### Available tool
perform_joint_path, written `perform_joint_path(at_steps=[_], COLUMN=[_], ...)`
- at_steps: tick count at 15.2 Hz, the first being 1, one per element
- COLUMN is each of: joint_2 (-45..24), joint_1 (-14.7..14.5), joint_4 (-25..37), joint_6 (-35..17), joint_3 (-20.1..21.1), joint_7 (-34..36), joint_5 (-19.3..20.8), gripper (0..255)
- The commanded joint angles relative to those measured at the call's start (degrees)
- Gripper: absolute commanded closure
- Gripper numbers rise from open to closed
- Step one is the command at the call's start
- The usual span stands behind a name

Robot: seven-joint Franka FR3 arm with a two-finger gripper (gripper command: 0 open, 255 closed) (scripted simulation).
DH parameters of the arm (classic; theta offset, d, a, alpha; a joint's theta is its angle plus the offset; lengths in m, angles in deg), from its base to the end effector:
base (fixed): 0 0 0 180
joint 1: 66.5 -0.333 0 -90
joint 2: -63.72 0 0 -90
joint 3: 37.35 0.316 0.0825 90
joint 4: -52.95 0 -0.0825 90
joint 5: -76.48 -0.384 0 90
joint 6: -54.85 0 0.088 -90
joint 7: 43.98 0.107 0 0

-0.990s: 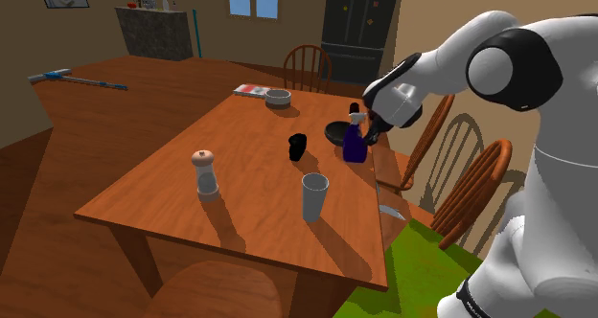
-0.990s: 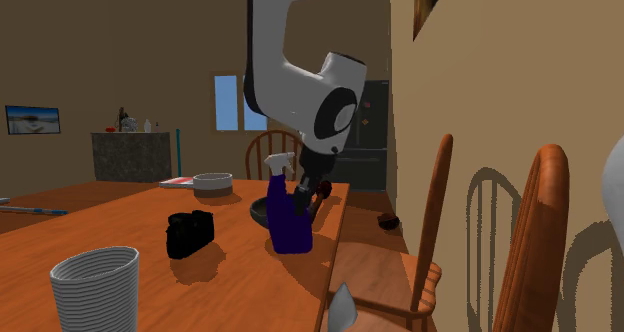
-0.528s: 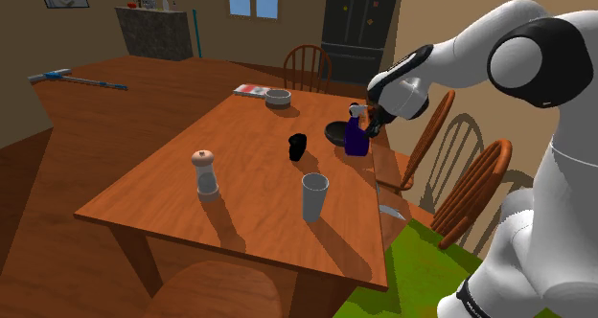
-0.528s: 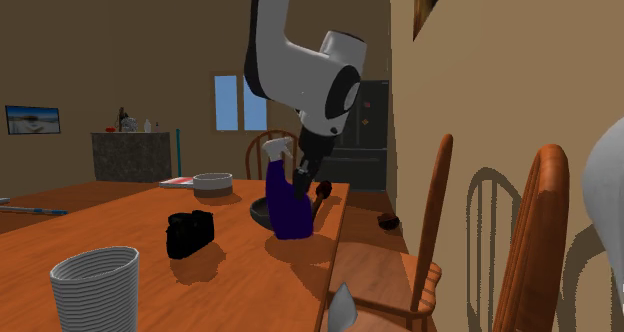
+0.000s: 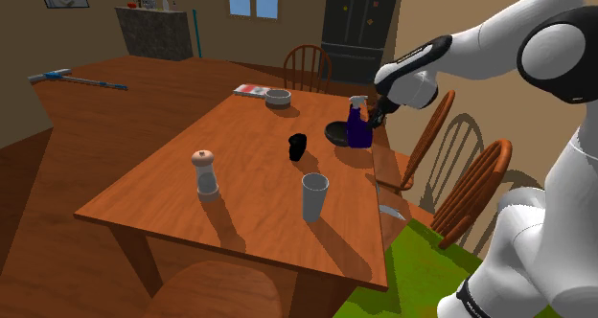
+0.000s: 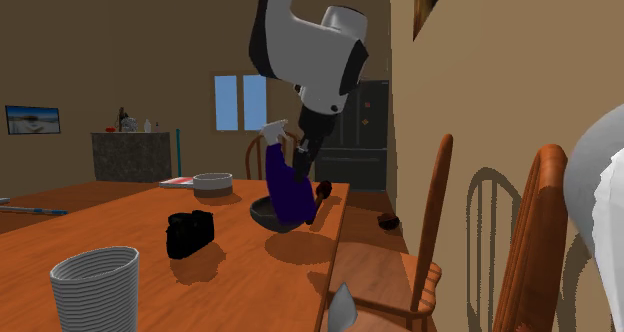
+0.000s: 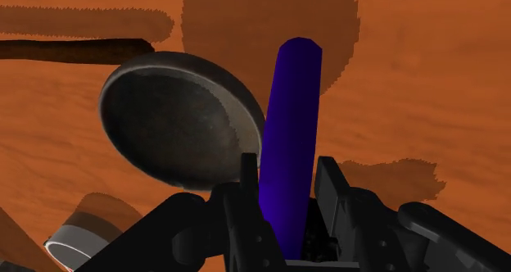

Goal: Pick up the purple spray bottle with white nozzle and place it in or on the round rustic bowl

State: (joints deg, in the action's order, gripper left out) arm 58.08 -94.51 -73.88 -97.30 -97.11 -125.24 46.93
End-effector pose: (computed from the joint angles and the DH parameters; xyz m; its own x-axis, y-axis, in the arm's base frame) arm 0.4777 -0.3041 0.3958 0.8084 0.4726 0.3509 0.3912 -0.8768 0.2796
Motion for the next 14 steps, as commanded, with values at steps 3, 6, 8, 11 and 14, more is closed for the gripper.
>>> perform_joint_path(at_steps=[3, 6, 8, 11, 14], joint_2=[3.5, 6.1, 7.7, 9.8, 11.5], joint_1=[-1.8, -2.3, -2.2, -1.6, -0.9], joint_4=[0.6, 1.4, 2.0, 3.1, 4.4], joint_6=[1.5, 2.9, 4.0, 5.8, 7.8], joint_3=[-2.0, -2.3, -2.2, -1.4, -0.4], joint_7=[5.5, 9.4, 11.8, 14.8, 17.1], joint_5=[7.4, 12.6, 15.7, 19.6, 22.6], gripper=[255, 255, 255, 255, 255])
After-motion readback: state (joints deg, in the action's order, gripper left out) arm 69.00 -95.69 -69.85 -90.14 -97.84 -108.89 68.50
